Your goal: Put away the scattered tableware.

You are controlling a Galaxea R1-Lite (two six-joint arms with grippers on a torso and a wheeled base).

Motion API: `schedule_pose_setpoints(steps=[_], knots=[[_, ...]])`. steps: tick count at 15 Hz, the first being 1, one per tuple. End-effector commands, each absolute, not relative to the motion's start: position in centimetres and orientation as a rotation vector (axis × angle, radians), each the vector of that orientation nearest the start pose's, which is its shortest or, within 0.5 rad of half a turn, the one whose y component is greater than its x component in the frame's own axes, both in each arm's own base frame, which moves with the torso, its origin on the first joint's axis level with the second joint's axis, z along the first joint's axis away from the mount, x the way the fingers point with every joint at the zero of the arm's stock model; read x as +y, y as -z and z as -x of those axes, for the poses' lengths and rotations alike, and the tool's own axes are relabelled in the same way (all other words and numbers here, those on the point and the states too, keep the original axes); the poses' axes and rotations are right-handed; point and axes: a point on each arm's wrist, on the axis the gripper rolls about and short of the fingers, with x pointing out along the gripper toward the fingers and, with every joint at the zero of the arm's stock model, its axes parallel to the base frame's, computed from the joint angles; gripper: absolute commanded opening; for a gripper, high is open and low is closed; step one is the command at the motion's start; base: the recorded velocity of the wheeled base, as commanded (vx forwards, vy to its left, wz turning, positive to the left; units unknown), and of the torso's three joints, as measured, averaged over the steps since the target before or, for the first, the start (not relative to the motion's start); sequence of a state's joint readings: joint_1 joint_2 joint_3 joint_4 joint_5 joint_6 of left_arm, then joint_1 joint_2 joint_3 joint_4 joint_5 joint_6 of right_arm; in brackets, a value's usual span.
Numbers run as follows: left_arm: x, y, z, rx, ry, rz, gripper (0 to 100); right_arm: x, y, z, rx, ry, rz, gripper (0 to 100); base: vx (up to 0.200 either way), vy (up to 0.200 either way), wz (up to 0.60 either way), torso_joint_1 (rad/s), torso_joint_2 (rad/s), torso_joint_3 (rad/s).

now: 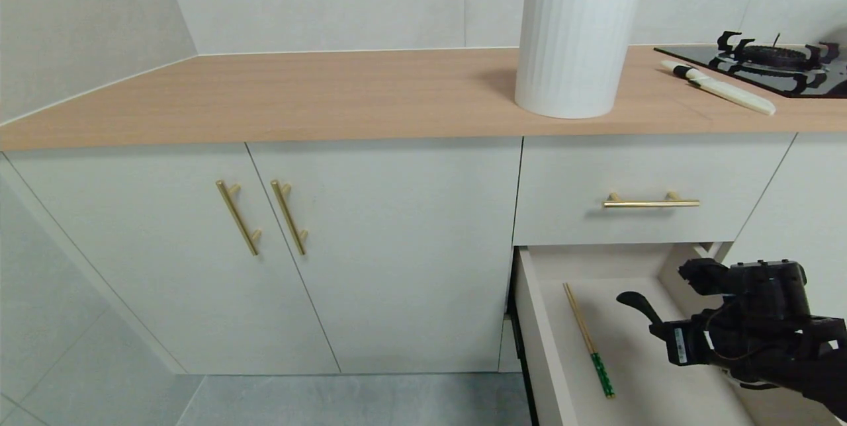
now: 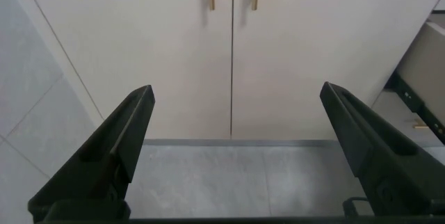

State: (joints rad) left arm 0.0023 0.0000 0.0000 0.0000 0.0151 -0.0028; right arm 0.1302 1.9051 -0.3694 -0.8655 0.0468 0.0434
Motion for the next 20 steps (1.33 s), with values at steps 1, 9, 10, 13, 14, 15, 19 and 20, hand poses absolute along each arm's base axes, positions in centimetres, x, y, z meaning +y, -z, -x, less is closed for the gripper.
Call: schedule_pose_setpoints(steps=[1,9,10,13,14,15,19,20], knots=[[0.0,-7.5,2.3,0.000,-0.018,0.003,100,3.2,-2.0,-26.7,0.730,-0.140,-0.014,0,0.000,0.000,0.00,0.000,0.00,0.000],[0.0,-7.5,2.3,0.000,-0.018,0.003,100,4.8,2.2,-29.5,0.751,-0.054,0.064,0,0.000,0.000,0.00,0.000,0.00,0.000],[0.0,-7.5,2.3,0.000,-0.018,0.003,100,4.8,2.5,-29.8,0.755,-0.052,0.063,0,0.000,0.000,0.00,0.000,0.00,0.000],[0.0,-7.5,2.3,0.000,-0.018,0.003,100,4.9,3.0,-29.8,0.766,-0.052,0.065,0,0.000,0.000,0.00,0.000,0.00,0.000],[0.0,-7.5,2.3,0.000,-0.018,0.003,100,4.9,3.3,-30.0,0.772,-0.052,0.066,0,0.000,0.000,0.00,0.000,0.00,0.000],[0.0,-7.5,2.3,0.000,-0.018,0.003,100,4.9,3.6,-30.1,0.776,-0.048,0.065,0,0.000,0.000,0.00,0.000,0.00,0.000],[0.0,-7.5,2.3,0.000,-0.018,0.003,100,4.7,4.0,-30.4,0.781,-0.041,0.062,0,0.000,0.000,0.00,0.000,0.00,0.000],[0.0,-7.5,2.3,0.000,-0.018,0.003,100,4.6,4.0,-30.5,0.780,-0.038,0.061,0,0.000,0.000,0.00,0.000,0.00,0.000]])
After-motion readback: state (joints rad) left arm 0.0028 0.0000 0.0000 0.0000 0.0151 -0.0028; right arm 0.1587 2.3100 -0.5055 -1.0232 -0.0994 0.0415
